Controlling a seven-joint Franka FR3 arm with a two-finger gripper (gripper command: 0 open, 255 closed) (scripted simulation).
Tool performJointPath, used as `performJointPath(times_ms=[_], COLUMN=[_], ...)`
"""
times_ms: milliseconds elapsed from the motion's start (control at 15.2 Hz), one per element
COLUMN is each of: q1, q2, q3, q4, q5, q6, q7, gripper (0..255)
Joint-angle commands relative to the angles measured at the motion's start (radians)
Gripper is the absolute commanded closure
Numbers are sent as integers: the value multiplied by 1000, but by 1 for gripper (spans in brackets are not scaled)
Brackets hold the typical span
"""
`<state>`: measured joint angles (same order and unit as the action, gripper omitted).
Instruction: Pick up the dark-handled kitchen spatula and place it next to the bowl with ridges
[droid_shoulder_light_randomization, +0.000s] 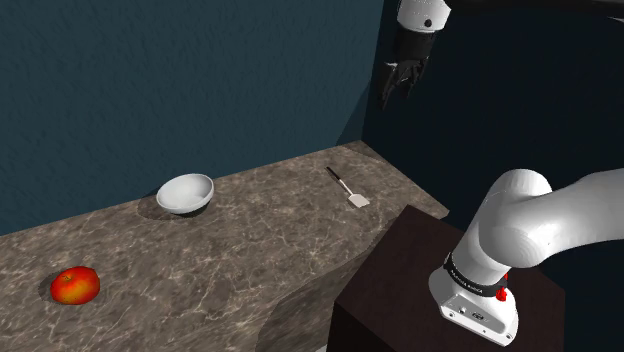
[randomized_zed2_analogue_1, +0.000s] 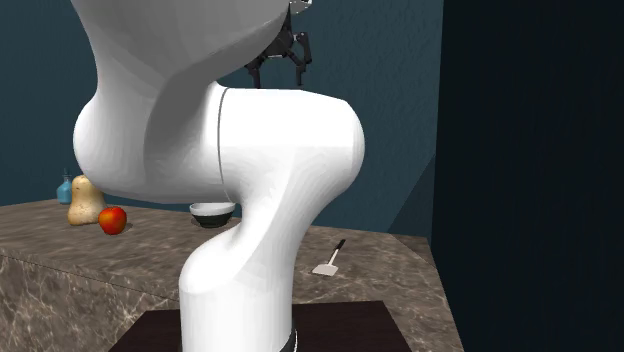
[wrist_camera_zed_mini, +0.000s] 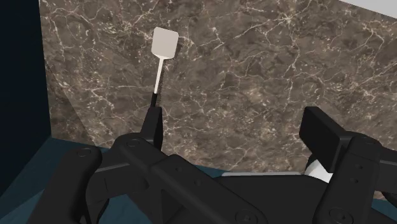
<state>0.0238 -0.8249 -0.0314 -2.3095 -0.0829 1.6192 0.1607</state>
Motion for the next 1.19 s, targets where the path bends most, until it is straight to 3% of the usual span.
performJointPath(times_ms=[0,528,1122], q1=[0,-32,-61], q2=[0,122,368], q3=[0,-61,-134], q4=[0,-152,-226], q5=[0,-26,-40], q6=[0,262,569], q7=[0,-1,-9], gripper=[0,0,0])
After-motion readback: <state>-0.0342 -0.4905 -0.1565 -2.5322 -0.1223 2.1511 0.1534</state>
